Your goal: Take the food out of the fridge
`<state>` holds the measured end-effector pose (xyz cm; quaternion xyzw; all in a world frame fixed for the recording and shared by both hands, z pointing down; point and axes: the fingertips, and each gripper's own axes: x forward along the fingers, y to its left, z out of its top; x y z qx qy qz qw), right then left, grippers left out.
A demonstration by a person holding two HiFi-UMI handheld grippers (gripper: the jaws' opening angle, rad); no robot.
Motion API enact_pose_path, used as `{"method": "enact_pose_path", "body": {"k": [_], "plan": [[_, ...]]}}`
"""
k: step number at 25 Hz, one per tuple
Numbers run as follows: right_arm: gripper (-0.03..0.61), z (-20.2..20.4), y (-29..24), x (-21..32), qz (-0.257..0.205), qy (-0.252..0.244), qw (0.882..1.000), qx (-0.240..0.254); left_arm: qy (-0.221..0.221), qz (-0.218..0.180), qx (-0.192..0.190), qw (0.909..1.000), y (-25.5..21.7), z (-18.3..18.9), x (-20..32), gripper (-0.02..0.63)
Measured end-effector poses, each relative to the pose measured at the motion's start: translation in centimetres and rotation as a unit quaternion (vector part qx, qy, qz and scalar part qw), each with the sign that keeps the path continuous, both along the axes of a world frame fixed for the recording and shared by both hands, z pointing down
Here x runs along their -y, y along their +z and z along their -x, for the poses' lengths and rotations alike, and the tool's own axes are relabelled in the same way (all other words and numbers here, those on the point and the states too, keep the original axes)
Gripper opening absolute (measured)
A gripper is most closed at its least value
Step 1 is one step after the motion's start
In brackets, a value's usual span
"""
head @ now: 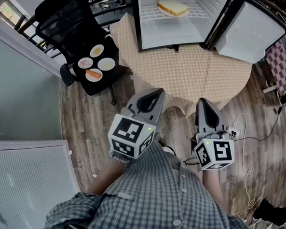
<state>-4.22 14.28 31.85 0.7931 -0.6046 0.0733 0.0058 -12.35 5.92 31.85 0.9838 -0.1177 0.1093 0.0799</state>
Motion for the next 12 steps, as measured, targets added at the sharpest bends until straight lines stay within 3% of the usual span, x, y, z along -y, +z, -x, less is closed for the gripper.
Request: {"method": "enact_pose_path", "body": {"k": [12], "plan": [[0.01,-2.4,1.2,-2.0,0.003,-0.028,1.0,0.003,-0.038,-0.004,-0.012,0.9992,0.4,-1.2,-2.0,0.005]]}}
